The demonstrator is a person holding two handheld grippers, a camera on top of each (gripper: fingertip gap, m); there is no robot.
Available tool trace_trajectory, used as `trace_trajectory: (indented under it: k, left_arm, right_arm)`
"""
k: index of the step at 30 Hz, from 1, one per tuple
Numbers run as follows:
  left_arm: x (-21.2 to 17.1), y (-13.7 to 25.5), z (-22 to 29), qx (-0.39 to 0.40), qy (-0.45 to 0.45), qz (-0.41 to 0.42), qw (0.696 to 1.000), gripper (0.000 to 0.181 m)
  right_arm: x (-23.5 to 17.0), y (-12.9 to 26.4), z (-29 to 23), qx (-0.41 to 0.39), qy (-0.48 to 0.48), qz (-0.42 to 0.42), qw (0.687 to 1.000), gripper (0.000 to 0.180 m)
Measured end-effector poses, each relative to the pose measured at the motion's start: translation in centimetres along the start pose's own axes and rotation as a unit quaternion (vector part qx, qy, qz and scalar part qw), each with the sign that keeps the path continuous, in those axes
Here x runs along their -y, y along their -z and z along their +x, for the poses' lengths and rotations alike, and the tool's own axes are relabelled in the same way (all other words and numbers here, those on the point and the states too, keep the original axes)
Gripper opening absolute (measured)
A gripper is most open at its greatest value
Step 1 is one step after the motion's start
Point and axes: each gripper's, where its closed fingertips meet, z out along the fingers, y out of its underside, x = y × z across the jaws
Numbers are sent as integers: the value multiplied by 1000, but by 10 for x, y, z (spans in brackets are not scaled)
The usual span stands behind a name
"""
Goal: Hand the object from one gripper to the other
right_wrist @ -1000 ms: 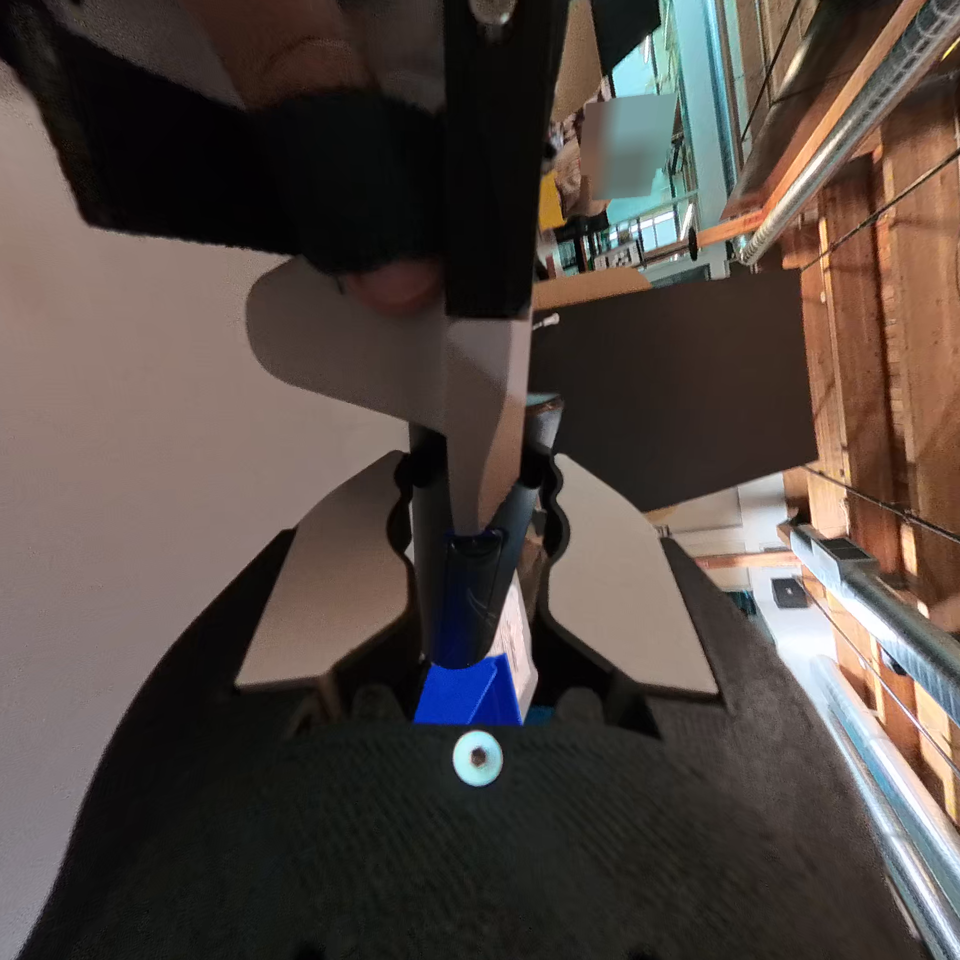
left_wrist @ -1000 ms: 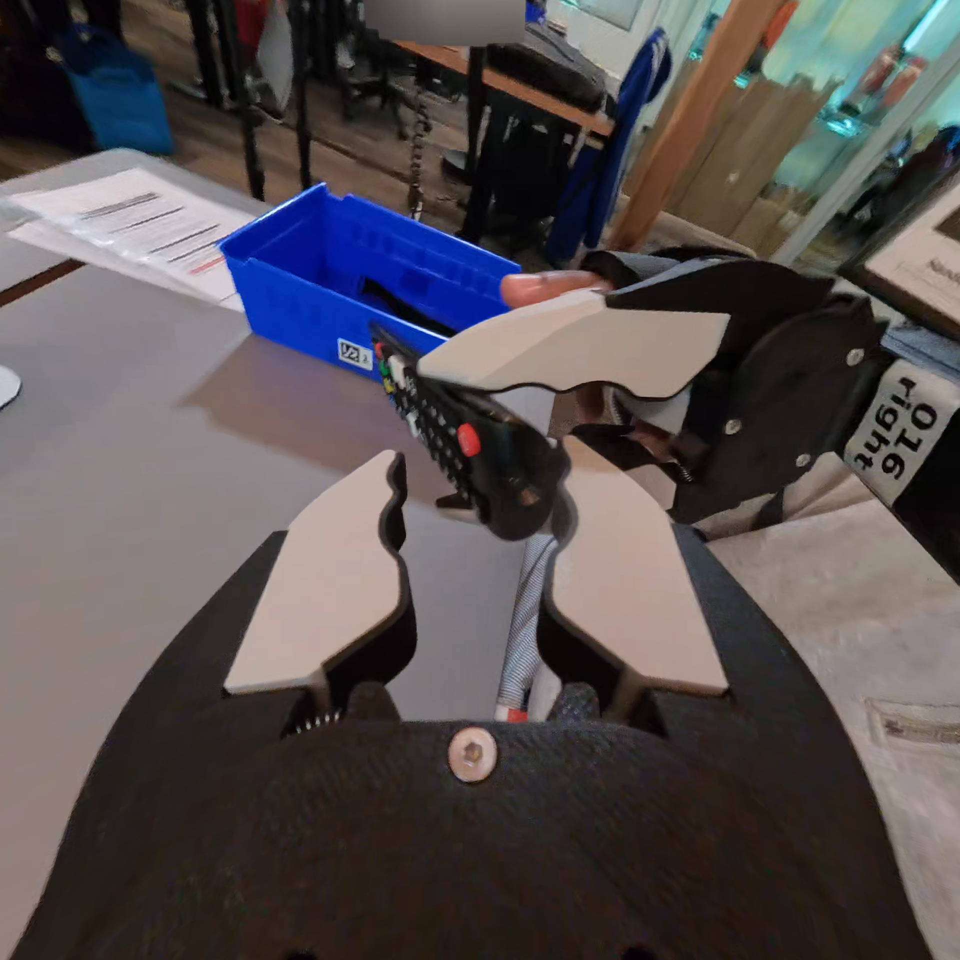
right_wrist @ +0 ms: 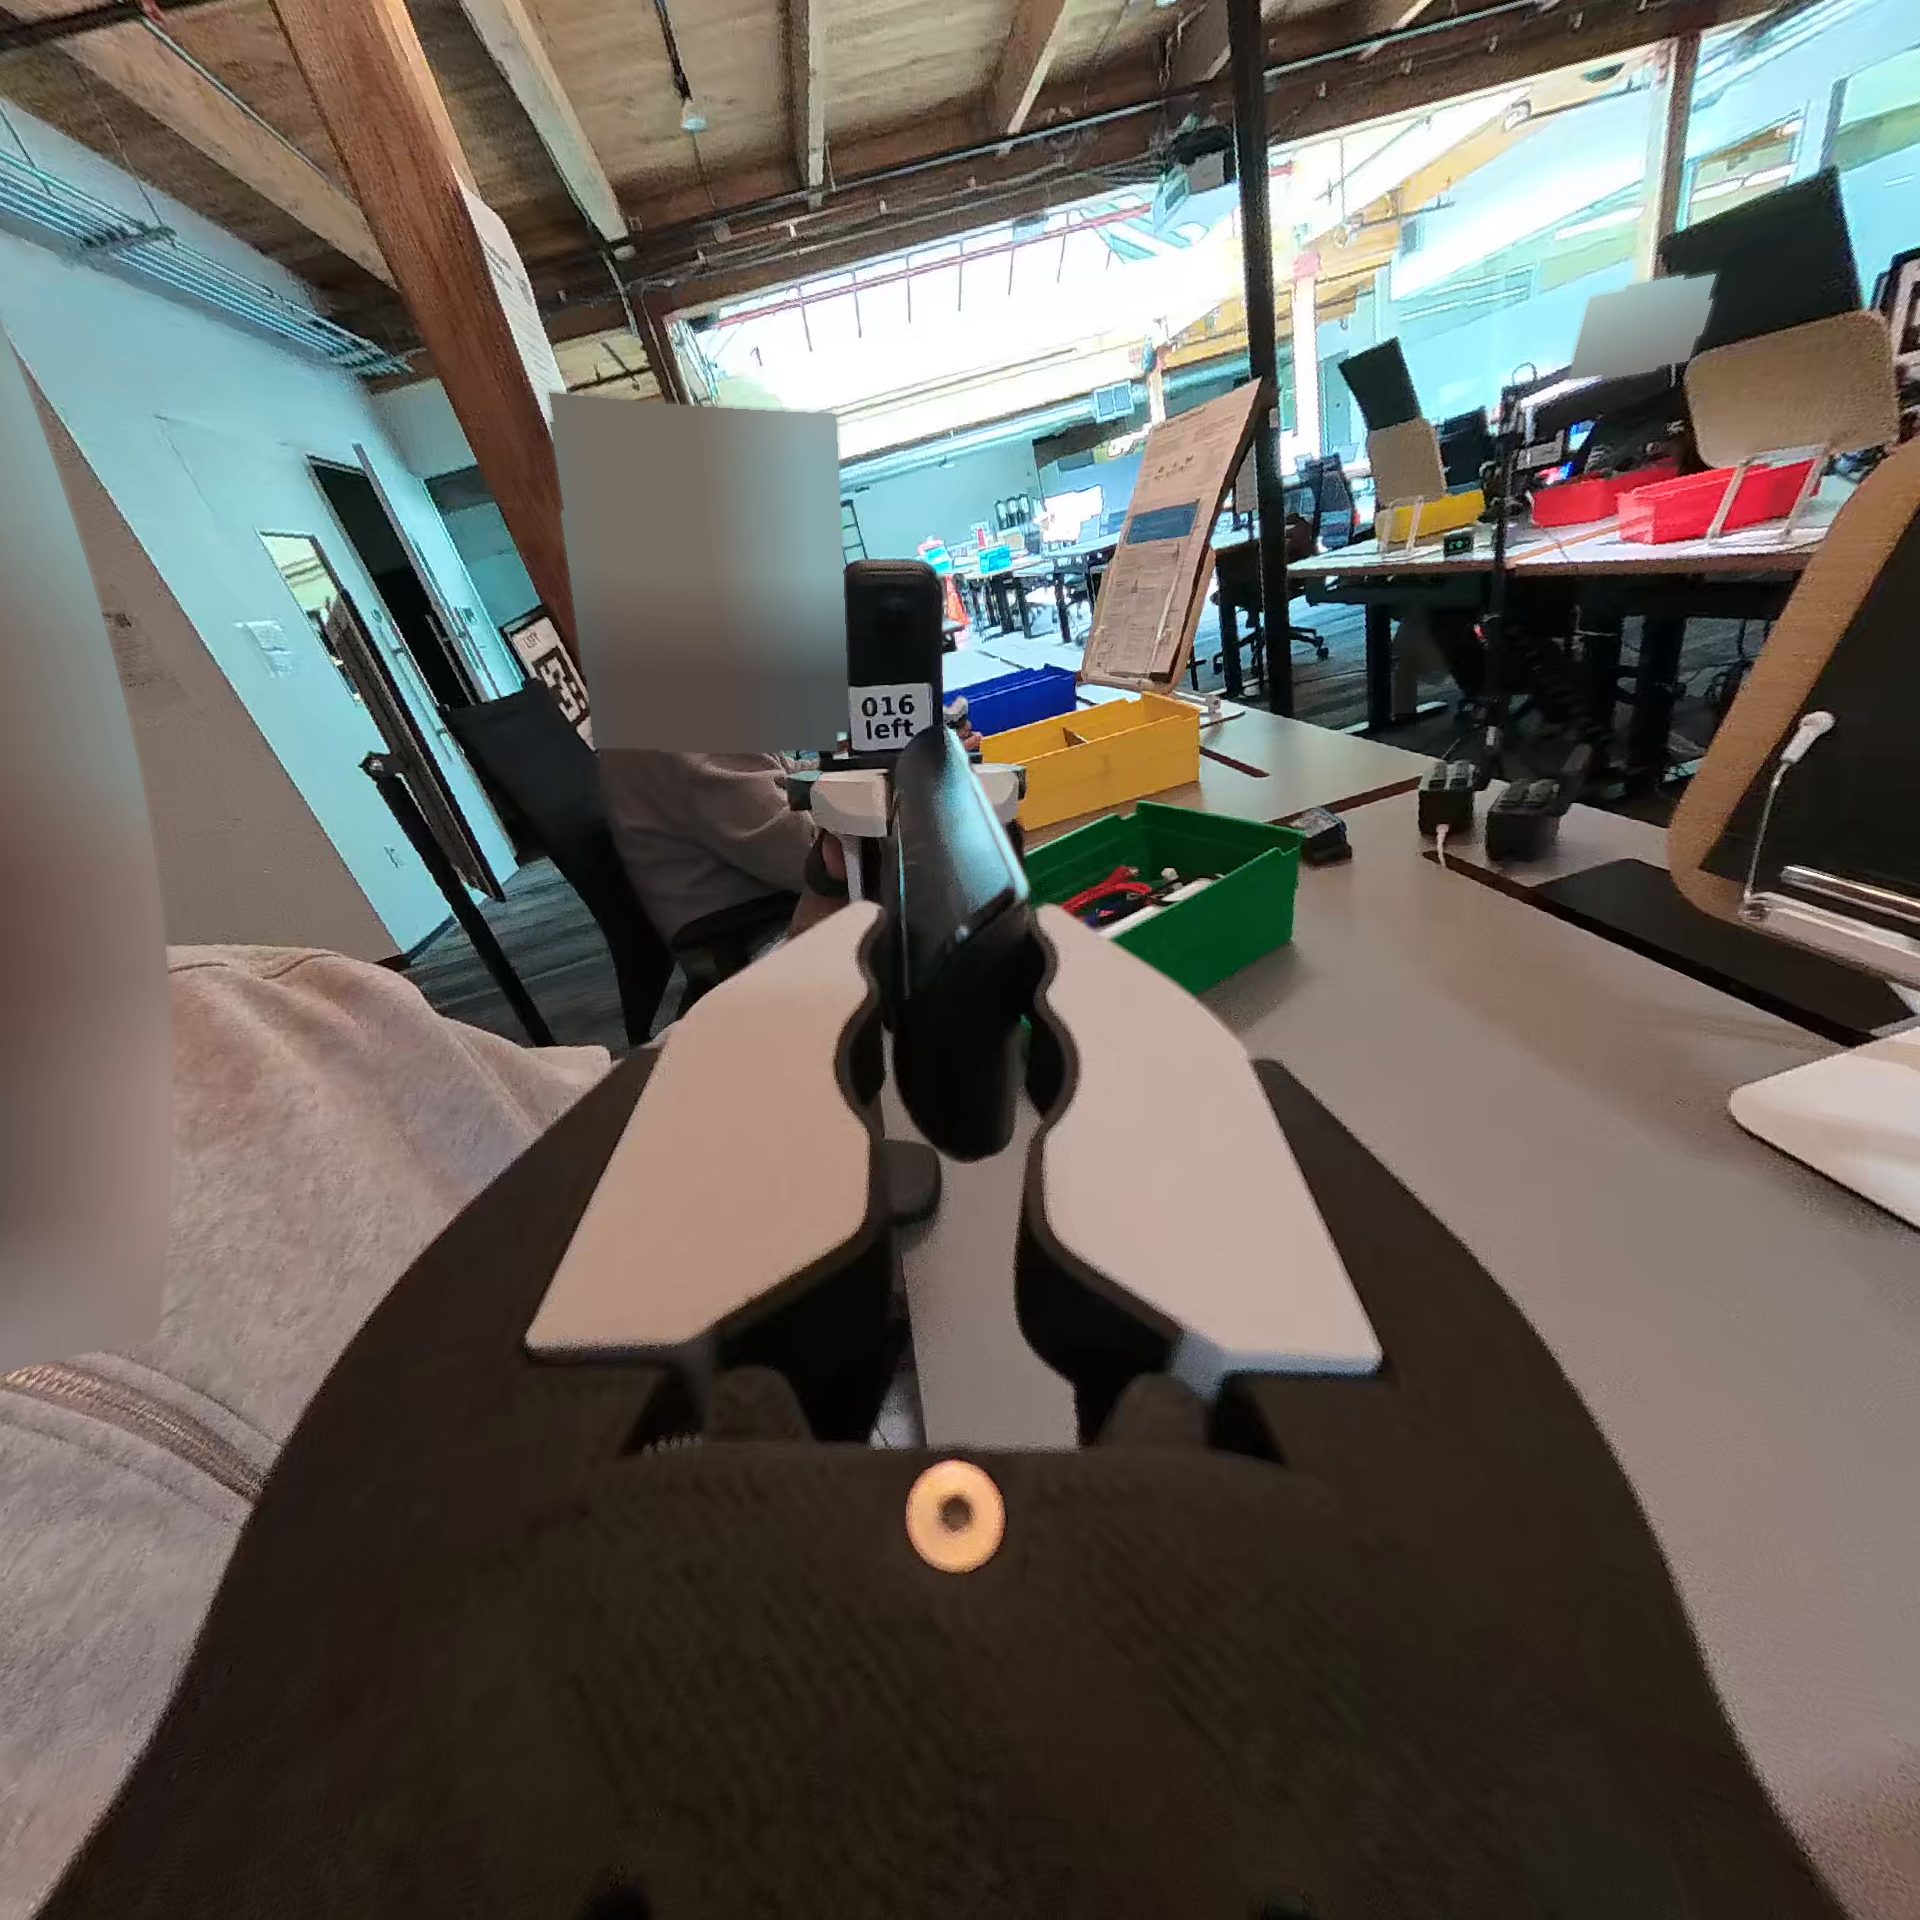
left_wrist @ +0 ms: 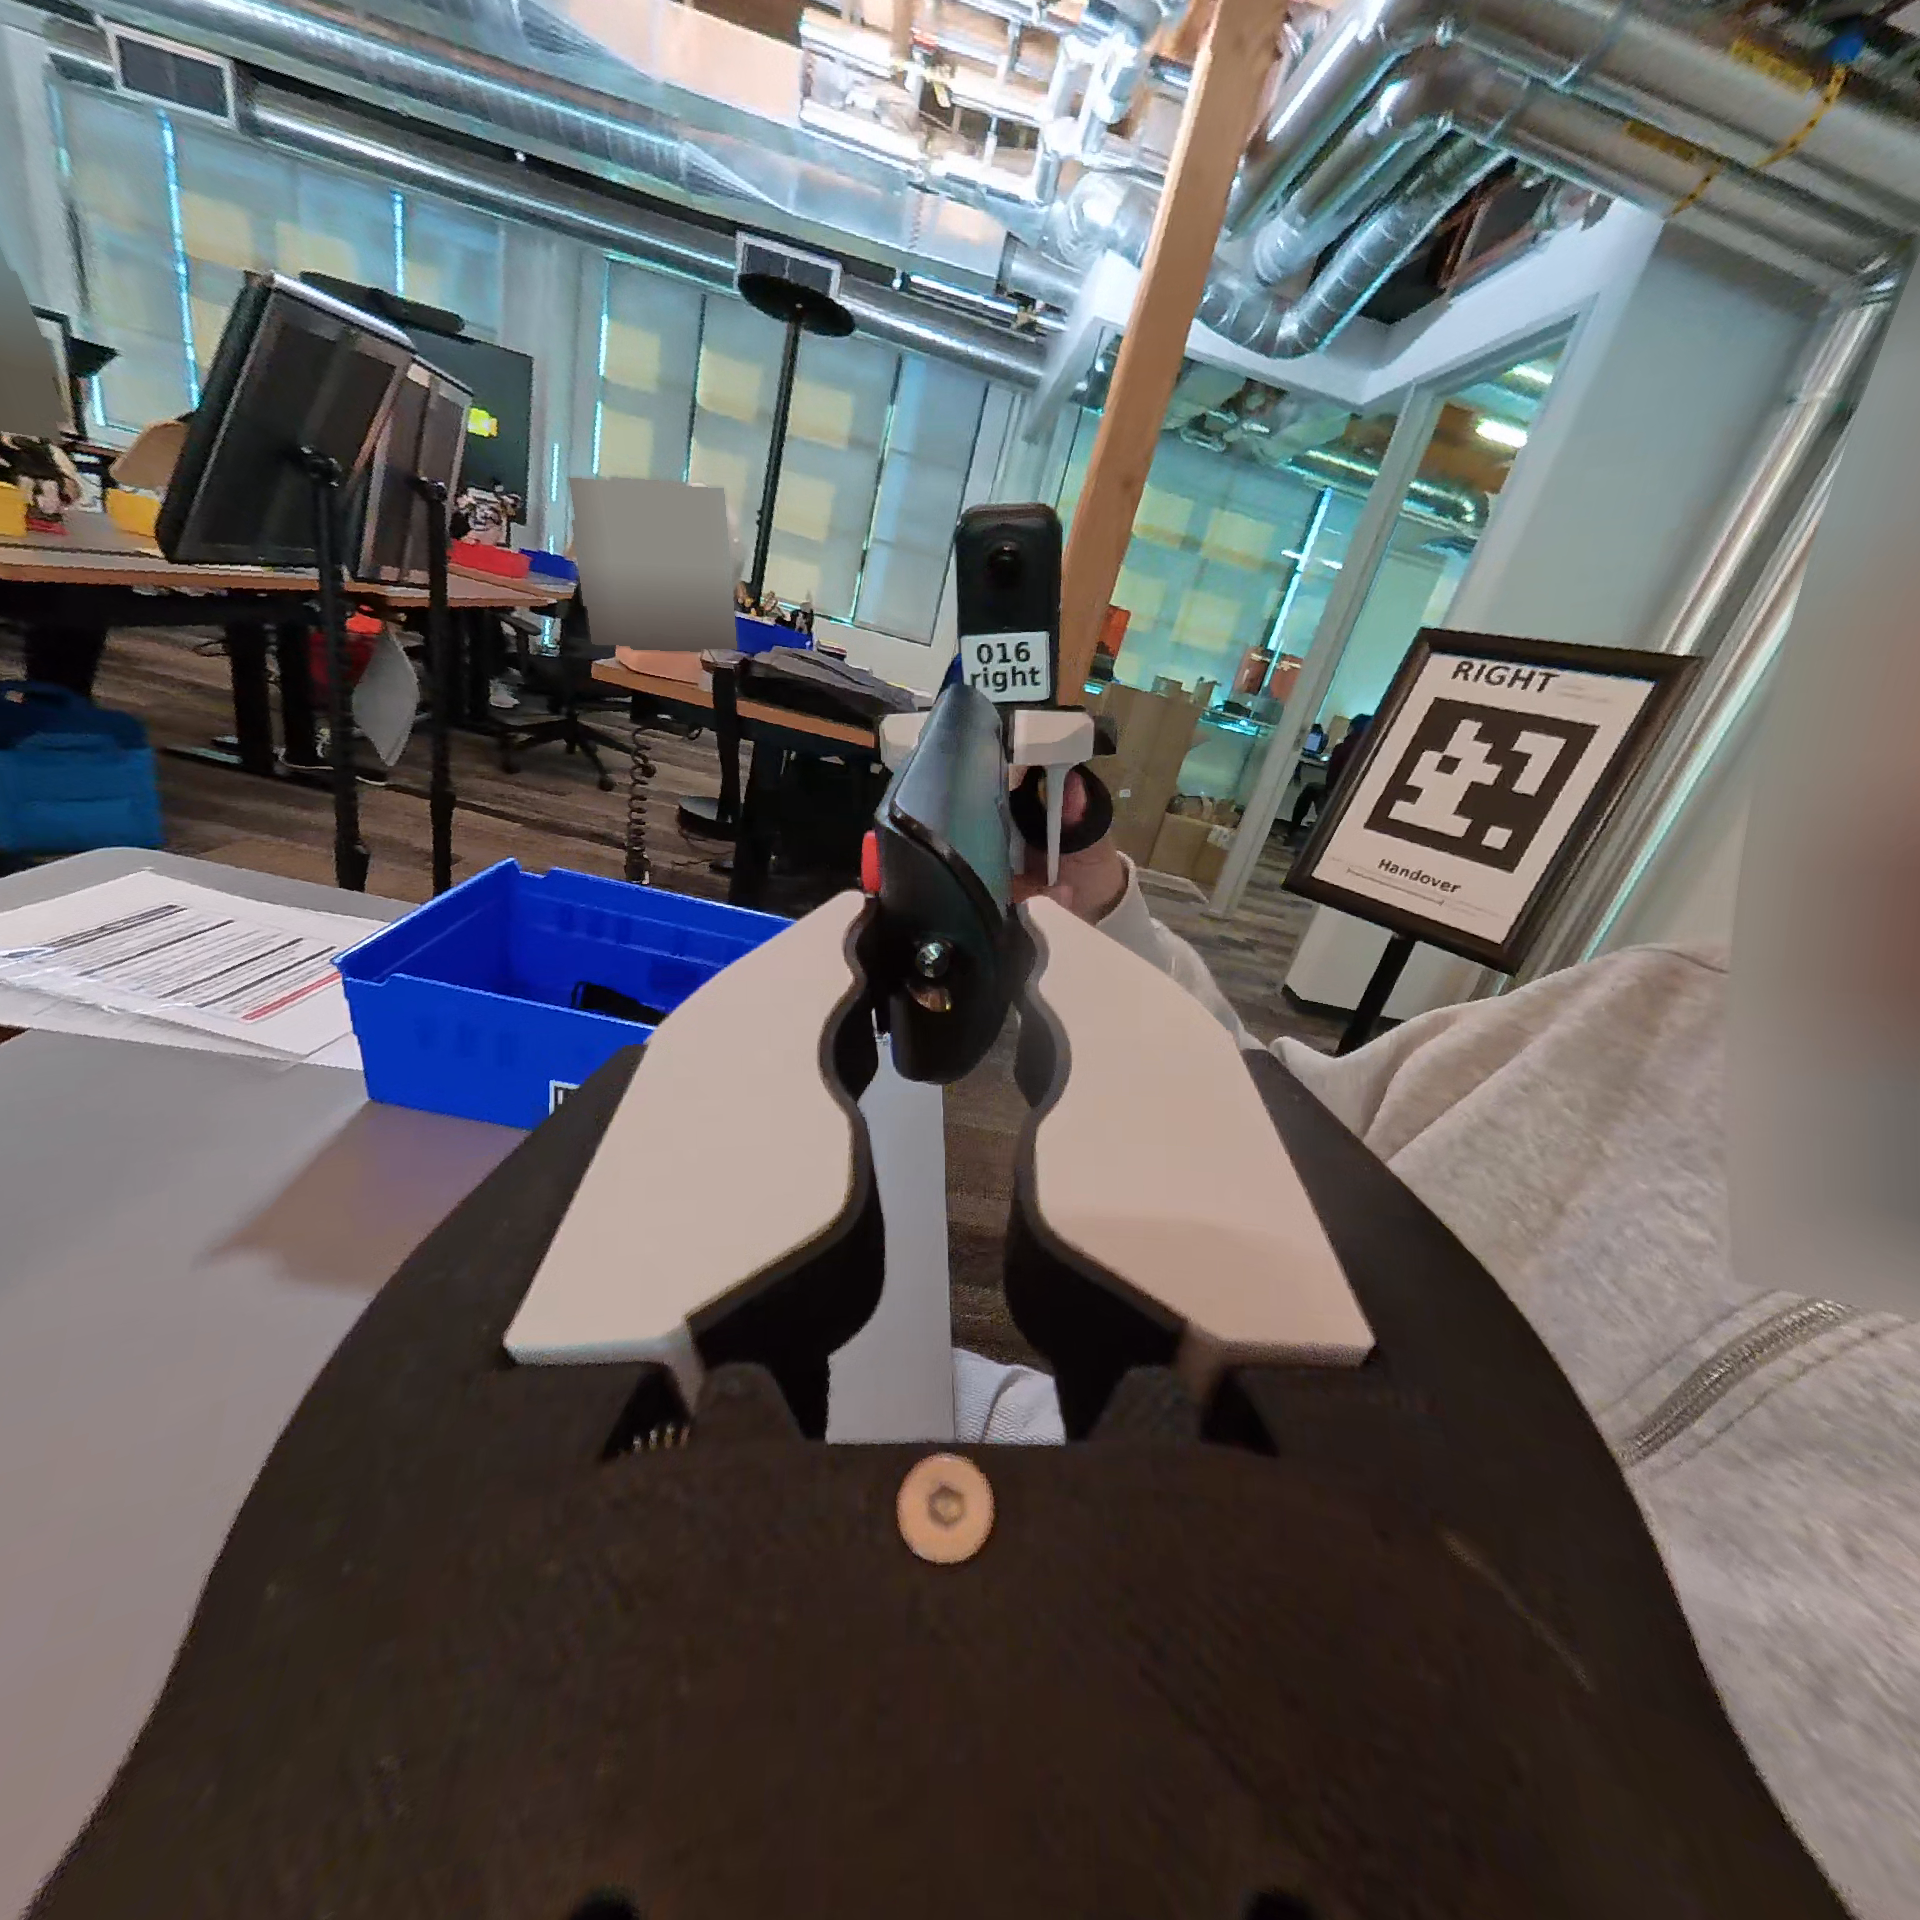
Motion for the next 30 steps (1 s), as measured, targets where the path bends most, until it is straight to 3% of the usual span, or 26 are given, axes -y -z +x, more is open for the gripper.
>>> trace_trajectory:
  k: [6, 7, 9, 11, 15, 18, 21, 24, 26, 29, 30]
  left_arm:
    - [4, -3, 0, 9, -12, 20, 1000, 23]
    - [6, -2, -2, 21, -19, 29, 999, 31]
    - [14, 2, -14, 66, -41, 54, 996, 69]
    - [17, 7, -23, 115, -74, 53, 989, 78]
    - [-10, -7, -28, 180, -169, -64, 967, 83]
    - [-41, -23, -40, 244, -262, -162, 920, 100]
    - [-73, -28, -57, 303, -347, -273, 845, 93]
    - [-88, -27, -69, 342, -408, -327, 781, 68]
    - [-92, -29, -71, 347, -413, -328, 776, 52]
    - [-89, -31, -69, 343, -401, -312, 790, 52]
    - [-85, -32, -67, 342, -401, -304, 793, 52]
  right_arm:
    - [4, 2, 1, 2, -10, 13, 1000, 23]
    - [4, 3, 3, -3, -12, 14, 1000, 23]
    - [0, 5, 12, -32, -15, 2, 999, 23]
    - [-9, 7, 24, -73, -25, -32, 996, 23]
    - [-25, 4, 35, -111, -38, -78, 990, 23]
    - [-38, -4, 36, -122, -36, -109, 986, 23]
    - [-48, -11, 36, -132, -31, -133, 982, 23]
    - [-55, -17, 33, -133, -28, -148, 980, 23]
    - [-56, -18, 32, -137, -26, -150, 979, 23]
    - [-49, -19, 27, -123, -28, -126, 984, 25]
    - [-43, -20, 23, -110, -32, -110, 987, 36]
